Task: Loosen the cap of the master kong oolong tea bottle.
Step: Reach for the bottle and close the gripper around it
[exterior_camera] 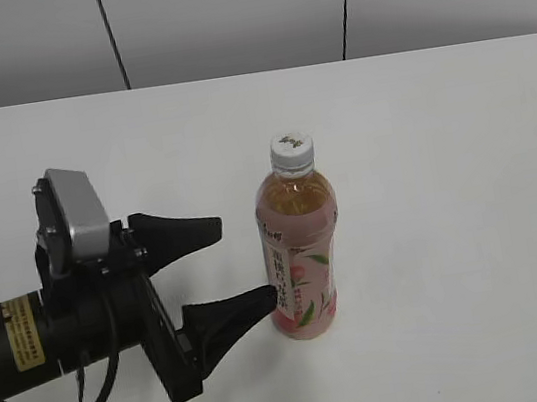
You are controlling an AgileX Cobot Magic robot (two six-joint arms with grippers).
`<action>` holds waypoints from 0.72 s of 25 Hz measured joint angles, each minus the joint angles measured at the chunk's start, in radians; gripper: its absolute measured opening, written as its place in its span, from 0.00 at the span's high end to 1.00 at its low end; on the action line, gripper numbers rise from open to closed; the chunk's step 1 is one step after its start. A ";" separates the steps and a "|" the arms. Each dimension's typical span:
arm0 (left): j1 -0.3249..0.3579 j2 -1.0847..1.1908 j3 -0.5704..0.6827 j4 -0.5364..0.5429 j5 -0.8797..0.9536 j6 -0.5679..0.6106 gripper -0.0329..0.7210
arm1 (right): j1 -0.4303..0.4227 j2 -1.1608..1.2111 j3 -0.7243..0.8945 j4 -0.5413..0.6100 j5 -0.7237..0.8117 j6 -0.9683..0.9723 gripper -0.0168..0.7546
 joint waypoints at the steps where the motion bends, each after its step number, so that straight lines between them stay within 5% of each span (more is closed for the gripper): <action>1: 0.000 0.002 -0.009 0.015 -0.001 -0.010 0.17 | 0.000 0.000 0.000 0.000 0.000 0.000 0.37; 18: -0.002 0.092 -0.114 0.082 -0.007 -0.028 0.17 | 0.000 0.000 0.000 0.000 0.000 0.000 0.37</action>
